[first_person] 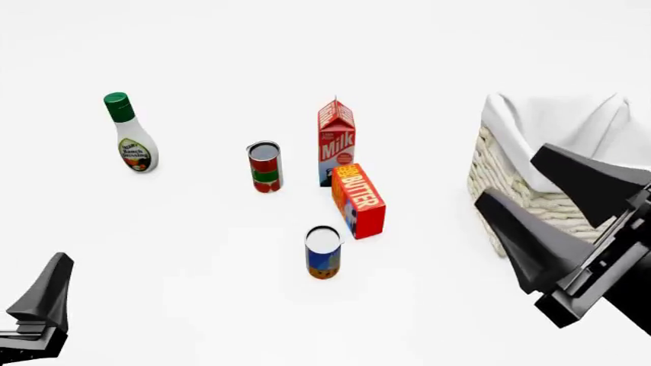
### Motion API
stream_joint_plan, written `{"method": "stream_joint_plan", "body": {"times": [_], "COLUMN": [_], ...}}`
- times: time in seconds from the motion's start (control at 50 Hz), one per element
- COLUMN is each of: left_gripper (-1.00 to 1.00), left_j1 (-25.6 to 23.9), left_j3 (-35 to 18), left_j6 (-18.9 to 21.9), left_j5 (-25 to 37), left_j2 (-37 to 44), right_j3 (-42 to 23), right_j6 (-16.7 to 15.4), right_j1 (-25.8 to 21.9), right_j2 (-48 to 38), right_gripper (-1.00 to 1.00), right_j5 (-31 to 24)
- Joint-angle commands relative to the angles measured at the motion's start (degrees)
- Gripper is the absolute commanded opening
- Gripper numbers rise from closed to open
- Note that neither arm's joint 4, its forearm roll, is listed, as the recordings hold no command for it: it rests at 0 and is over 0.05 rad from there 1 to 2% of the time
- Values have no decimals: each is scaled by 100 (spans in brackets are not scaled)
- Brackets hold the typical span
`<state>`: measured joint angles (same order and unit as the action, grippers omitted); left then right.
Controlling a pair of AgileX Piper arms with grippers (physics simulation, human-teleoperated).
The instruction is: Pick the alphabet soup and place it in the basket.
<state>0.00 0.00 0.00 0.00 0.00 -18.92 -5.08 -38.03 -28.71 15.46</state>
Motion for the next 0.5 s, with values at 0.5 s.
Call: {"method": "stream_joint_plan", "body": {"times": [0.5], "left_gripper": [100], "left_j1": [0], "left_j3": [0], "left_j6": [0], "left_j5": [0], "left_j2": [0], "right_j3": [14], "right_j6": [209], "right_j1": [-646], "right_j2": [-1884], "right_gripper": [100], "right_j5": [1640]}}
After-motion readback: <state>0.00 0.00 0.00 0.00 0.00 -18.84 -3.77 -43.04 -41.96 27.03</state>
